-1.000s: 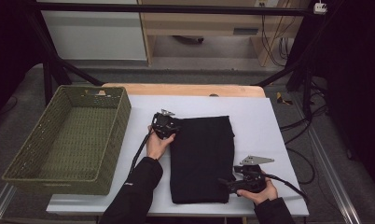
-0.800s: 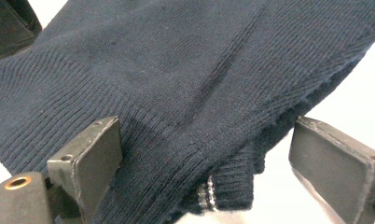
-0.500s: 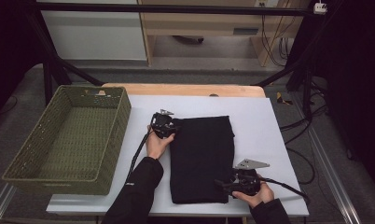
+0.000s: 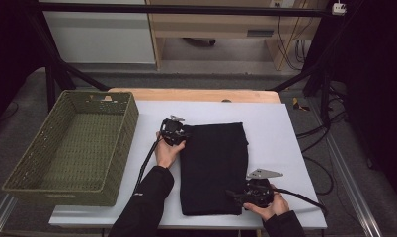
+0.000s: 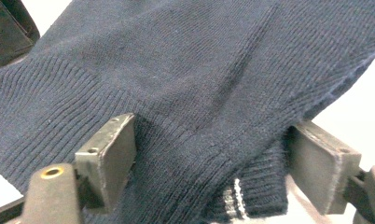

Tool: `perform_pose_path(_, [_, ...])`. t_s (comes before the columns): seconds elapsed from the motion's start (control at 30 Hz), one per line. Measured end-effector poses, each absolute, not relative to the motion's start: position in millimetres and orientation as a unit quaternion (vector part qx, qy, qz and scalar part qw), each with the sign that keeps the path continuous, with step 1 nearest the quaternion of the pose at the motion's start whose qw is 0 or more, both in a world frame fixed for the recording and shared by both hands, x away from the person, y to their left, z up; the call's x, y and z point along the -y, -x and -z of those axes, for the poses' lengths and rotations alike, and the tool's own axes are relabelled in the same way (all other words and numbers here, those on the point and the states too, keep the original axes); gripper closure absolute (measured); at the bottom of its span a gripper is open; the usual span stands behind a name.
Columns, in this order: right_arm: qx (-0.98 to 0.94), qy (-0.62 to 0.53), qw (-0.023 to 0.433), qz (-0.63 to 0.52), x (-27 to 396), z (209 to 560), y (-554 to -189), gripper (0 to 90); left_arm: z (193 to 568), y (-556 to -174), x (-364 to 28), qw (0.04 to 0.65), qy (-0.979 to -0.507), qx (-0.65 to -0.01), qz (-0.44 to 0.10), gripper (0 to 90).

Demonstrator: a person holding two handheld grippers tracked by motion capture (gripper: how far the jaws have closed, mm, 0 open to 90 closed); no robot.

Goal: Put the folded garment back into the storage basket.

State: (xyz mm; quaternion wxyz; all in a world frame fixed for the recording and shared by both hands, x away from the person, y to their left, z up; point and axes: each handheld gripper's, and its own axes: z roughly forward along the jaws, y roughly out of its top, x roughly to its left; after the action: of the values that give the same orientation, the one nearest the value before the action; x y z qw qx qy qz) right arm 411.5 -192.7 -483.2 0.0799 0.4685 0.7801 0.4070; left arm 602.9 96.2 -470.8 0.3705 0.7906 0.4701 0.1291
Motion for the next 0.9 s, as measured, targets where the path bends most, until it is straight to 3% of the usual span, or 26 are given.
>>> perform_pose_path(0.63, [-0.771,-0.488,0.073,-0.404,190,482,-412,21.5,446,-597,-99,0.402,-0.782,-0.461,-0.119,79.1])
perform_pose_path(0.9, [-0.767,-0.494,0.09,-0.4,189,482,-409,36.2,443,-594,-97,0.407,-0.779,-0.461,-0.125,79.3])
